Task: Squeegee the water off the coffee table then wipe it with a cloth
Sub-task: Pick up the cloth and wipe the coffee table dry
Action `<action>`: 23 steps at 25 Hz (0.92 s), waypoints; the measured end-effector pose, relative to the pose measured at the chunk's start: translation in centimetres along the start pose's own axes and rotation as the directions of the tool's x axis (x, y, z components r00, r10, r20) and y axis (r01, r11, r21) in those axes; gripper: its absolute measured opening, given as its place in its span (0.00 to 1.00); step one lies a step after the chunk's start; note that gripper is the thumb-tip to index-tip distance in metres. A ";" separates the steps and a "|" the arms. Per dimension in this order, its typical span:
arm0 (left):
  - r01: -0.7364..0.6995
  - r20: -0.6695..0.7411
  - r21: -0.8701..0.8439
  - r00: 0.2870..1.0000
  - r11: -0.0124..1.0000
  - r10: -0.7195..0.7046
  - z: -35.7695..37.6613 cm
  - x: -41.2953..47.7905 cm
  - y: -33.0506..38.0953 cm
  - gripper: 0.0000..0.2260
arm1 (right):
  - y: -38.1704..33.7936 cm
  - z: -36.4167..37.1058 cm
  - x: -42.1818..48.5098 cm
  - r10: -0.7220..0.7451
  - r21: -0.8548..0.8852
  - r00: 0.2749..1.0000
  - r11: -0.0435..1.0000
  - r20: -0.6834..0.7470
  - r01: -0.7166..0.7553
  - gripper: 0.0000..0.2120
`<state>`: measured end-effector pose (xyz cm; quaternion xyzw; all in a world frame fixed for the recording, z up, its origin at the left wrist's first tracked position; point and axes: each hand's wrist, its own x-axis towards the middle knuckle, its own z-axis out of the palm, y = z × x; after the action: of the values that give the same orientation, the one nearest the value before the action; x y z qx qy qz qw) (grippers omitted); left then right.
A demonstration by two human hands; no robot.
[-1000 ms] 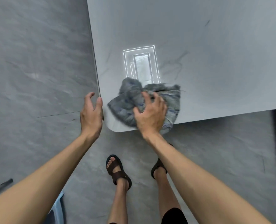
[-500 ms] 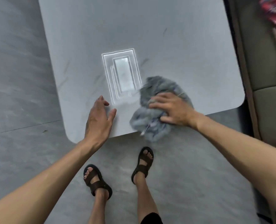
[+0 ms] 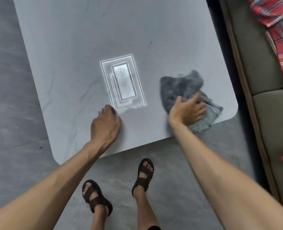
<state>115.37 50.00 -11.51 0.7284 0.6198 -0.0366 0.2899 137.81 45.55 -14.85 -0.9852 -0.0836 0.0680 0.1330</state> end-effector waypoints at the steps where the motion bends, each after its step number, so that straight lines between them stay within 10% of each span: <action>1: 0.059 -0.018 -0.077 0.998 0.995 -0.060 -0.6 0.3 -0.5 0.05 | -0.8 0.8 -2.9 -0.202 0.009 0.979 0.979 0.030 0.202 0.28; 3: 0.222 -0.116 -0.279 0.958 0.934 -0.262 -2.1 0.7 -2.2 0.07 | -2.1 1.8 -8.2 -0.714 0.142 0.675 0.699 0.184 0.701 0.27; 4: 0.279 -0.179 -0.360 0.916 0.890 -0.359 -2.9 0.8 -3.3 0.09 | -2.6 2.2 -9.6 -0.912 0.235 0.328 0.385 0.246 0.892 0.28; 6: 0.342 -0.233 -0.396 0.860 0.852 -0.454 -4.1 0.4 -6.2 0.11 | -4.1 2.5 -8.8 -0.862 0.360 -0.388 -0.267 0.326 0.894 0.29; 8: 0.353 -0.189 -0.342 0.882 0.871 -0.431 -4.7 -0.5 -8.8 0.12 | -5.5 2.6 -5.9 -0.694 0.382 -0.621 -0.496 0.364 0.779 0.29; 10: 0.340 -0.161 -0.309 0.902 0.888 -0.401 -5.1 -1.5 -11.2 0.12 | -5.9 2.7 -3.4 -0.818 0.342 -0.447 -0.329 0.363 0.880 0.28; 12: 0.371 -0.134 -0.348 0.889 0.861 -0.437 -5.5 -2.3 -13.4 0.12 | -6.2 3.1 -3.3 -0.958 0.257 0.114 0.183 0.264 0.949 0.26; 14: 0.420 -0.091 -0.456 0.855 0.784 -0.511 -6.0 -3.0 -15.1 0.13 | -8.3 4.0 -6.2 -0.726 0.071 0.670 0.685 0.157 0.725 0.25; 16: 0.424 -0.092 -0.532 0.832 0.733 -0.548 -6.6 -3.6 -16.6 0.12 | -11.4 5.0 -10.8 -0.480 -0.015 0.871 0.875 0.103 0.484 0.25; 18: 0.385 -0.137 -0.563 0.829 0.731 -0.542 -7.3 -4.0 -17.6 0.11 | -13.5 5.8 -15.7 -0.494 0.012 0.857 0.867 0.147 0.498 0.26; 20: 0.352 -0.172 -0.566 0.834 0.745 -0.525 -7.8 -4.0 -18.3 0.12 | -12.9 6.6 -20.9 -0.702 0.072 0.683 0.706 0.203 0.704 0.26; 23: 0.330 -0.188 -0.526 0.854 0.784 -0.486 -7.8 -3.9 -18.2 0.15 | -9.2 6.0 -25.7 -0.951 0.258 0.087 0.168 0.298 0.951 0.26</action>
<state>95.24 51.41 -10.32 0.4771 0.7914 0.1703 0.3421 110.40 51.05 -15.17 -0.6590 -0.7239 0.1623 0.1242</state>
